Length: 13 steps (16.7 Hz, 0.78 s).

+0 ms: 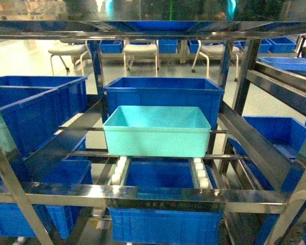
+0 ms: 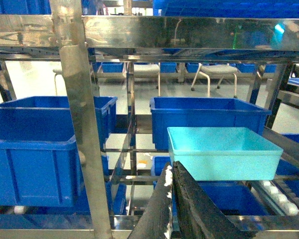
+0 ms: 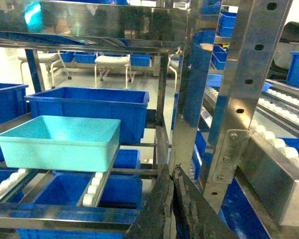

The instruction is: Organize blue bins on left shelf correctly

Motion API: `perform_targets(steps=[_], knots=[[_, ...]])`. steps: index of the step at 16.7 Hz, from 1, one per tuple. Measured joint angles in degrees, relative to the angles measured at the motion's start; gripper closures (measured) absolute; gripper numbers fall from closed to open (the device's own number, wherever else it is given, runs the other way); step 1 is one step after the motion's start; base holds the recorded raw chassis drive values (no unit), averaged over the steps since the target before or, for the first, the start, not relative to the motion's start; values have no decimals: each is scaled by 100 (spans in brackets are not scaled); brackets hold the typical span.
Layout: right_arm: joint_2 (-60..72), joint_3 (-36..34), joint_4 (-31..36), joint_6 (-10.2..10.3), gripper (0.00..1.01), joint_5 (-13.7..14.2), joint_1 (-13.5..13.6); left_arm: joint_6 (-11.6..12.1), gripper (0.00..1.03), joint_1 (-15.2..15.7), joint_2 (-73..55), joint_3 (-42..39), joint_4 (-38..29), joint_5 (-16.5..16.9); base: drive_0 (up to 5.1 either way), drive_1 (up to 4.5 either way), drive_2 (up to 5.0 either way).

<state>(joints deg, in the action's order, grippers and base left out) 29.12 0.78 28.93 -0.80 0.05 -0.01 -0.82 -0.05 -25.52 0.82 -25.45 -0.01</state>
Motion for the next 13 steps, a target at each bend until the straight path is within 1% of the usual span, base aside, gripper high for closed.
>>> perform_targets(steps=[3, 8, 13], knots=[[-553, 0, -549, 0, 99, 0, 0, 0, 101, 0, 527, 0, 516, 0, 0, 0, 0], [-859, 0, -822, 0, 99, 0, 0, 0, 101, 0, 748, 0, 750, 0, 0, 0, 0], [-1631, 0, -1598, 0, 99, 0, 0, 0, 101, 0, 1429, 0, 1416, 2, 0, 0, 0]])
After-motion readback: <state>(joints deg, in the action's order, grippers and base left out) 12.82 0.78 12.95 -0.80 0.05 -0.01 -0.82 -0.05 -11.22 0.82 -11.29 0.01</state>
